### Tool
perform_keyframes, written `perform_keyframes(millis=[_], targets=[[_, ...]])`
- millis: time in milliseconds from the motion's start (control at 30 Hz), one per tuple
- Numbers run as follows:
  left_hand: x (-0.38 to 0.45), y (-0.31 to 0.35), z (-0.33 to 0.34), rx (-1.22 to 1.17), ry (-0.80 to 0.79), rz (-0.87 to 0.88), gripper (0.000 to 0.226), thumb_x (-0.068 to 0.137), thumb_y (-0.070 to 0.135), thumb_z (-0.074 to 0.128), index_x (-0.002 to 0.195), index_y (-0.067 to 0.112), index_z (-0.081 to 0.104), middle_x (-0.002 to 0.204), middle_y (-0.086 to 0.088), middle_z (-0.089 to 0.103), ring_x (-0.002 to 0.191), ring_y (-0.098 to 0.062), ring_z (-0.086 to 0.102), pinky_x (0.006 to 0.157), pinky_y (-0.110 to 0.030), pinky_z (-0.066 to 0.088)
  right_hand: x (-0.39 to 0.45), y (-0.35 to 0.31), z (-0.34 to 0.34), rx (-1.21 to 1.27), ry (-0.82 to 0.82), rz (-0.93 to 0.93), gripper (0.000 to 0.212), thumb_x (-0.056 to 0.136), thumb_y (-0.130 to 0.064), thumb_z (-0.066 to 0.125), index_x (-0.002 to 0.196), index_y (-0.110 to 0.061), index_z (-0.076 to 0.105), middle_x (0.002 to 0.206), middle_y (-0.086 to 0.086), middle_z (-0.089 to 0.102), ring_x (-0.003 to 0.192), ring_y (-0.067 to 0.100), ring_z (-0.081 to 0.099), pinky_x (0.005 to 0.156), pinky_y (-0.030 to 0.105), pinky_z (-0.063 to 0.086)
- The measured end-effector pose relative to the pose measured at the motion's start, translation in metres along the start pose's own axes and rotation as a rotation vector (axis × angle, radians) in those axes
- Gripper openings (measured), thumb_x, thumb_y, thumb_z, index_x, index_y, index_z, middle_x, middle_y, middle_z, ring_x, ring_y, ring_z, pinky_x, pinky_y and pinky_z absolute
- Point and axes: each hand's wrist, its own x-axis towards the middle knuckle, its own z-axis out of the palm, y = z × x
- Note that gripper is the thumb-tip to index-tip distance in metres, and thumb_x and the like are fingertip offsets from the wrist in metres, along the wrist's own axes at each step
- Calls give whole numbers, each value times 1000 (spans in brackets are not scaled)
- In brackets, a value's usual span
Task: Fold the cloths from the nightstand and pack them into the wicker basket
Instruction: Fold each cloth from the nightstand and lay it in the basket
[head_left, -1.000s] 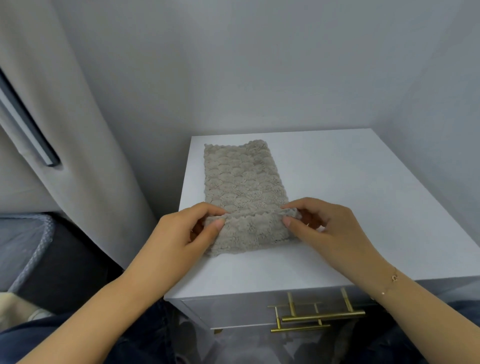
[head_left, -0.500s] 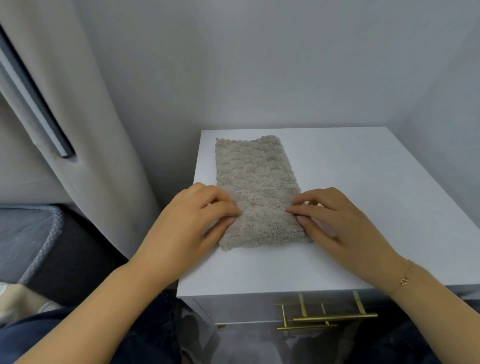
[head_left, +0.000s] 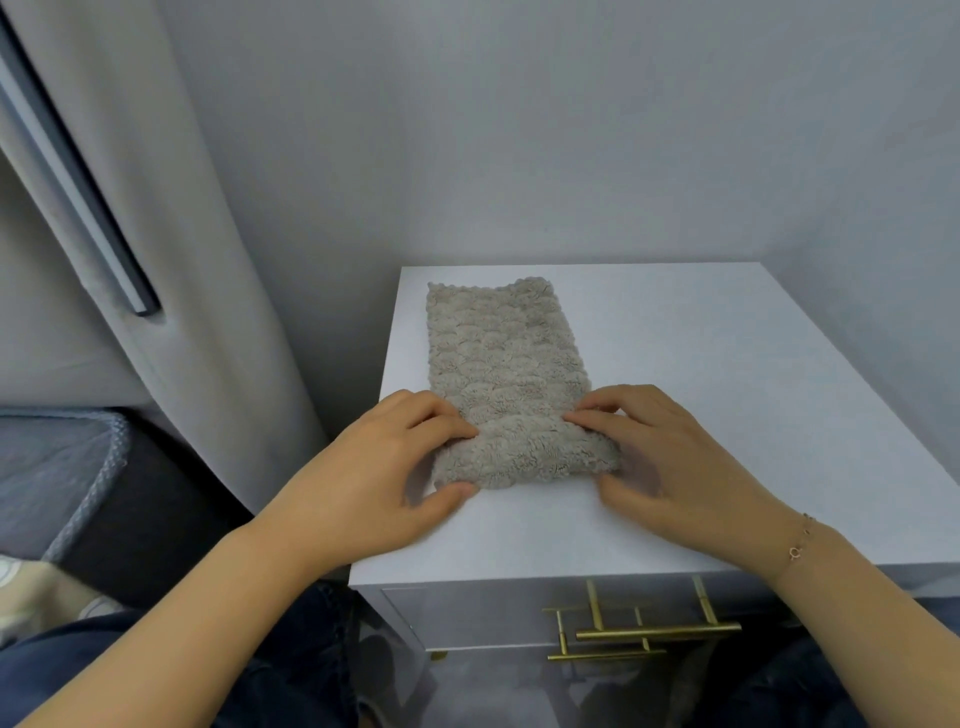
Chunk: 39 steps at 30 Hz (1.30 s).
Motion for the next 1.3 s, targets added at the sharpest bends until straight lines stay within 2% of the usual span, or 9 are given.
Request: perform_keyframes(millis=[267, 433, 533, 700, 800, 967, 1100, 1200, 1300], targets=[[-5, 0, -7, -189, 23, 0, 28, 90, 41, 52, 101, 22, 69, 98, 16, 64, 94, -6, 59, 84, -29, 46, 6, -10, -5, 182, 28, 27, 34, 84, -37, 44, 98, -17, 67, 97, -14, 57, 95, 9, 52, 81, 24, 42], [-6, -1, -13, -392, -37, -142, 47, 77, 61, 62, 117, 36, 58, 111, 21, 64, 107, -5, 59, 90, -24, 47, 14, -13, -4, 296, 53, 112, 46, 80, -47, 39, 77, -3, 55, 73, 2, 52, 74, 14, 47, 65, 27, 38], [-4, 0, -9, -395, -1, -189, 49, 73, 61, 66, 115, 39, 57, 107, 20, 65, 99, -6, 61, 85, -22, 48, 19, -14, -3, 403, 109, 212, 44, 85, -40, 49, 73, 2, 47, 66, 13, 45, 59, 11, 36, 56, 22, 29], [3, 3, -5, -546, 156, -368, 38, 67, 52, 71, 97, 29, 68, 80, -3, 67, 64, -9, 53, 66, -20, 46, 28, -11, 1, 473, 195, 361, 36, 92, -23, 60, 64, -10, 42, 53, -11, 36, 50, 5, 32, 49, 14, 28], [8, 3, -4, -637, 196, -521, 42, 67, 51, 72, 92, 17, 69, 75, -5, 70, 60, -17, 52, 65, -28, 47, 33, -9, 5, 548, 261, 429, 24, 91, -25, 65, 70, -22, 53, 42, -14, 42, 43, 3, 36, 47, 10, 30], [15, -2, 2, -573, 236, -672, 31, 76, 47, 74, 87, 19, 67, 62, 5, 70, 50, 1, 51, 61, -17, 40, 34, -12, 9, 550, 341, 460, 13, 87, -29, 70, 81, -25, 59, 55, -13, 56, 49, 0, 46, 51, 9, 37], [16, -1, 5, -552, 291, -676, 27, 81, 46, 71, 81, 20, 63, 49, 11, 57, 46, 0, 46, 55, -9, 36, 35, -9, 14, 413, 380, 417, 22, 86, -27, 72, 103, -27, 57, 93, -9, 58, 68, 5, 53, 64, 14, 44], [14, 1, 8, -492, 348, -597, 20, 81, 41, 72, 93, 30, 61, 69, 11, 64, 59, -1, 50, 60, -10, 39, 36, -9, 13, 359, 412, 265, 32, 85, -12, 71, 109, -28, 57, 109, -9, 54, 90, 5, 55, 76, 18, 47], [12, -4, 8, -312, 395, -415, 35, 81, 34, 74, 112, 34, 57, 100, 18, 55, 85, -1, 52, 73, -8, 38, 36, -8, 13, 174, 392, 67, 24, 88, -1, 65, 105, -18, 67, 111, -5, 57, 101, 9, 55, 88, 14, 42]])
